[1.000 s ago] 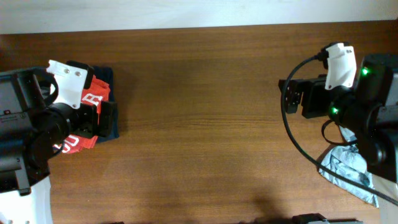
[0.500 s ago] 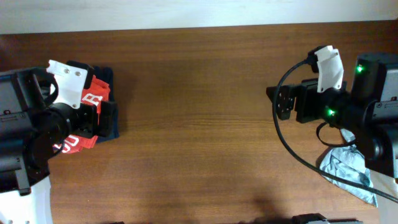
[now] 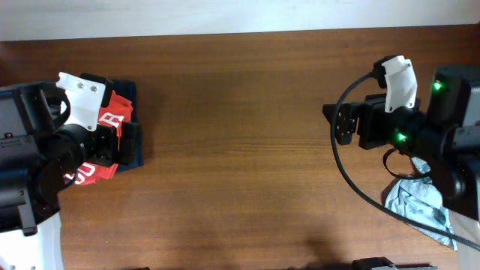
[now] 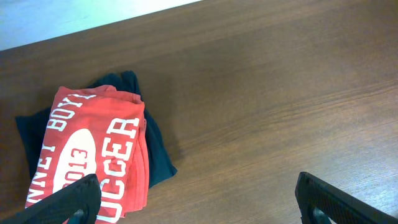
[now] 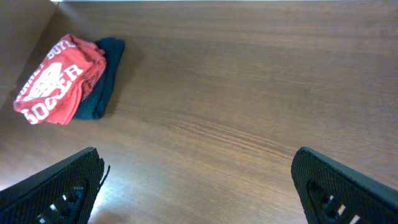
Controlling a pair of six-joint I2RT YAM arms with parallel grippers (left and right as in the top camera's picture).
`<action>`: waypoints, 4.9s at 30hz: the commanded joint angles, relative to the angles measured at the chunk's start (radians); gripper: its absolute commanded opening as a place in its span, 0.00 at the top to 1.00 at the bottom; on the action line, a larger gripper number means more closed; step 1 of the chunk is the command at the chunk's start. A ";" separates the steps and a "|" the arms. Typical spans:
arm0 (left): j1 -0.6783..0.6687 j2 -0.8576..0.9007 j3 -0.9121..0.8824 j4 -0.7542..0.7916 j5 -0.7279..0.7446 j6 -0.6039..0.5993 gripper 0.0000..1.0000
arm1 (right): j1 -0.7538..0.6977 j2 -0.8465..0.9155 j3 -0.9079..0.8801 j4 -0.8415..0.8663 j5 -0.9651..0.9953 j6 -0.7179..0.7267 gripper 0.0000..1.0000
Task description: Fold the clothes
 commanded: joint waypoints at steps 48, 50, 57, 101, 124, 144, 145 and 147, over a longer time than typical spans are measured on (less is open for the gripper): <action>-0.004 -0.006 0.000 0.000 0.008 0.016 0.01 | -0.007 -1.144 -1.443 0.497 0.230 -0.264 0.01; -0.004 -0.006 0.001 0.000 0.008 0.016 0.01 | -0.007 -1.160 -1.471 0.497 0.197 -0.264 0.01; -0.004 -0.006 0.000 0.000 0.008 0.016 0.01 | -0.007 -1.173 -1.490 0.497 0.184 -0.264 0.01; -0.042 -0.204 -0.307 0.406 -0.069 0.015 0.01 | -0.007 -1.172 -1.490 0.497 0.185 -0.265 0.01; -0.042 -1.060 -1.405 0.956 0.016 -0.057 0.01 | -0.007 -1.172 -1.490 0.497 0.185 -0.265 0.01; -0.058 -1.222 -1.654 1.120 -0.073 -0.097 0.01 | -0.007 -1.172 -1.490 0.497 0.185 -0.265 0.01; -0.058 -1.222 -1.654 1.119 -0.079 -0.097 0.01 | -0.007 -1.172 -1.490 0.497 0.185 -0.265 0.01; -0.058 -1.222 -1.653 1.120 -0.079 -0.097 0.01 | -0.007 -1.172 -1.490 0.497 0.185 -0.265 0.01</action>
